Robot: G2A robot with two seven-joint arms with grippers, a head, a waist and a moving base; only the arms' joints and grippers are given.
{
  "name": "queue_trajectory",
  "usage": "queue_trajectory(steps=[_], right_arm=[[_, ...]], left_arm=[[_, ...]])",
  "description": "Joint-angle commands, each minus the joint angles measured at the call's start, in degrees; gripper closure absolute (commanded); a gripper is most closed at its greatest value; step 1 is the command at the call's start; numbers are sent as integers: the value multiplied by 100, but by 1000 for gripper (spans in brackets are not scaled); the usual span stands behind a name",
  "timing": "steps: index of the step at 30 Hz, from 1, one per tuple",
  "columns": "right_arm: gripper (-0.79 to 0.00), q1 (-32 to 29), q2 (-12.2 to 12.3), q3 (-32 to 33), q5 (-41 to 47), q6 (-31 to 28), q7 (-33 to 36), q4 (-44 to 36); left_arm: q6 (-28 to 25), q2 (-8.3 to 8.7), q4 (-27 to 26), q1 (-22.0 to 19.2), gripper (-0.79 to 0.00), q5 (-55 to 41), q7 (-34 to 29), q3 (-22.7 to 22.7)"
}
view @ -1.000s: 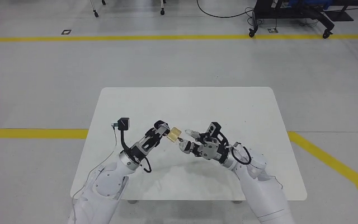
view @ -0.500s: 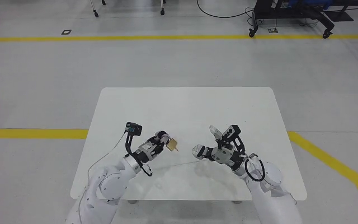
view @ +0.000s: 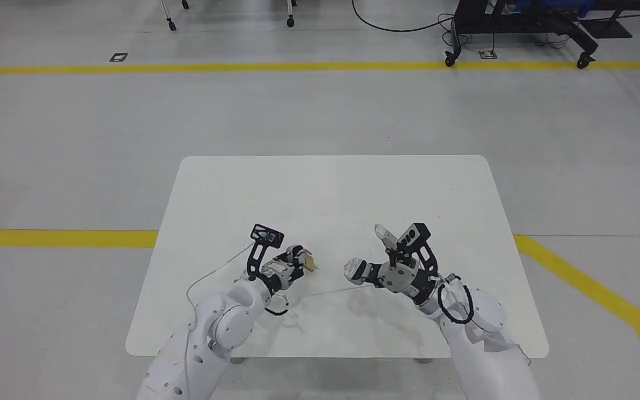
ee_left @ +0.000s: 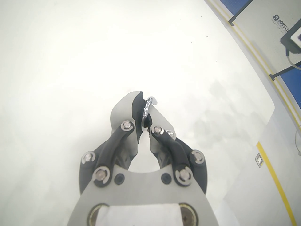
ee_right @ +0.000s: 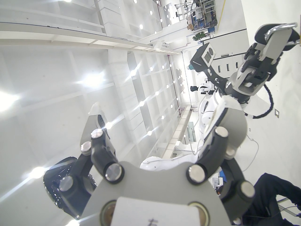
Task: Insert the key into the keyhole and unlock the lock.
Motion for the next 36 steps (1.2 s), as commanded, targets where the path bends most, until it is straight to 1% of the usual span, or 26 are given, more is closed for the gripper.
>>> queue_trajectory(steps=[1, 5, 9, 12, 16, 19, 22, 25, 27, 36], right_arm=[[-785, 0, 0, 0, 0, 0, 0, 0], [-785, 0, 0, 0, 0, 0, 0, 0], [-785, 0, 0, 0, 0, 0, 0, 0], [-785, 0, 0, 0, 0, 0, 0, 0], [-785, 0, 0, 0, 0, 0, 0, 0], [-785, 0, 0, 0, 0, 0, 0, 0], [-785, 0, 0, 0, 0, 0, 0, 0], [-785, 0, 0, 0, 0, 0, 0, 0], [-785, 0, 0, 0, 0, 0, 0, 0], [-785, 0, 0, 0, 0, 0, 0, 0]], left_arm=[[69, 0, 64, -19, -785, 123, -10, 6], [70, 9, 19, 15, -785, 21, 60, -105], [-79, 46, -275, 174, -785, -453, 193, -440], [-218, 103, -558, 353, -785, -707, 318, -809], [-229, 201, -959, 642, -785, -512, 489, -1328], [-267, 263, -1294, 915, -785, -575, 741, -1781], [-549, 297, -1502, 1184, -785, -1233, 864, -2184], [-782, 320, -1531, 1348, -785, -1698, 995, -2477], [-822, 332, -1496, 1427, -785, -1624, 1126, -2574], [-822, 332, -1496, 1427, -785, -1624, 1126, -2574]])
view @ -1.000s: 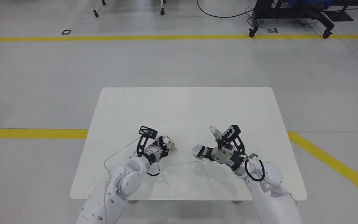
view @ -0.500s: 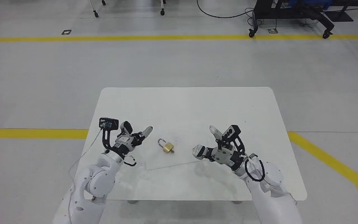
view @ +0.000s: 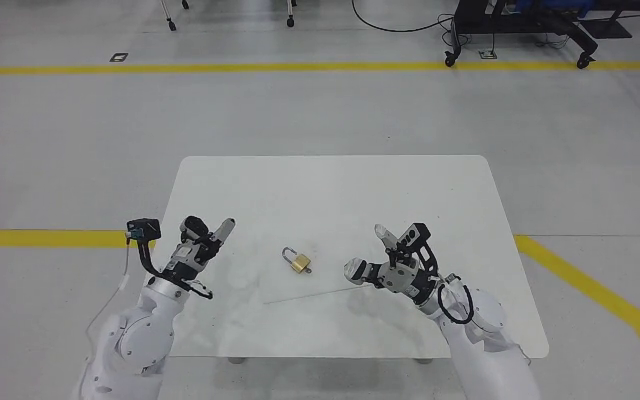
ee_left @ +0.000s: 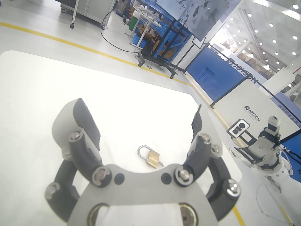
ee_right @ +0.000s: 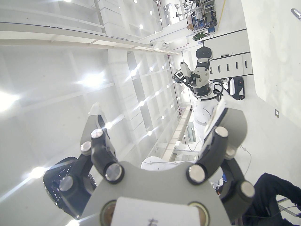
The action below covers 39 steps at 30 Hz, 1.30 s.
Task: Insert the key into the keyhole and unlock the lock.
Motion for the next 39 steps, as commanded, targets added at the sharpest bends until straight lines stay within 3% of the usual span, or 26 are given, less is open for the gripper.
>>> queue_trajectory(steps=[1, 4, 10, 14, 17, 22, 28, 34, 39], right_arm=[[-785, 0, 0, 0, 0, 0, 0, 0], [-785, -9, -1, -22, 10, -1, -4, -20], [-785, -214, 32, 335, -244, -918, -425, -90], [-785, -454, 94, 704, -1803, -2096, -1220, -240], [-785, -606, 133, 942, -2821, -2692, -1664, -435], [-785, -894, 220, 1345, -4741, -3175, -2107, -666], [-785, -1365, 240, 1788, -6320, -3027, -3296, -1007], [-785, -1677, 177, 1985, -7988, -2218, -5327, -1130], [-785, -1862, 128, 1956, -8498, -1849, -6166, -1077]], left_arm=[[0, 0, 0, 0, -785, -1, 0, 0], [41, 1, 12, 3, -785, 38, 16, -12], [1202, 7, -127, 27, -785, 1791, 1064, -119], [1908, 30, -323, 117, -785, 2956, 1478, -247], [2161, 27, -304, 93, -785, 3300, 1510, -245], [2348, 9, -210, -39, -785, 3327, 1390, -243], [2379, -3, -45, -153, -785, 3339, 1261, -217], [2379, -3, -45, -153, -785, 3339, 1261, -217], [2379, -3, -45, -153, -785, 3339, 1261, -217]])
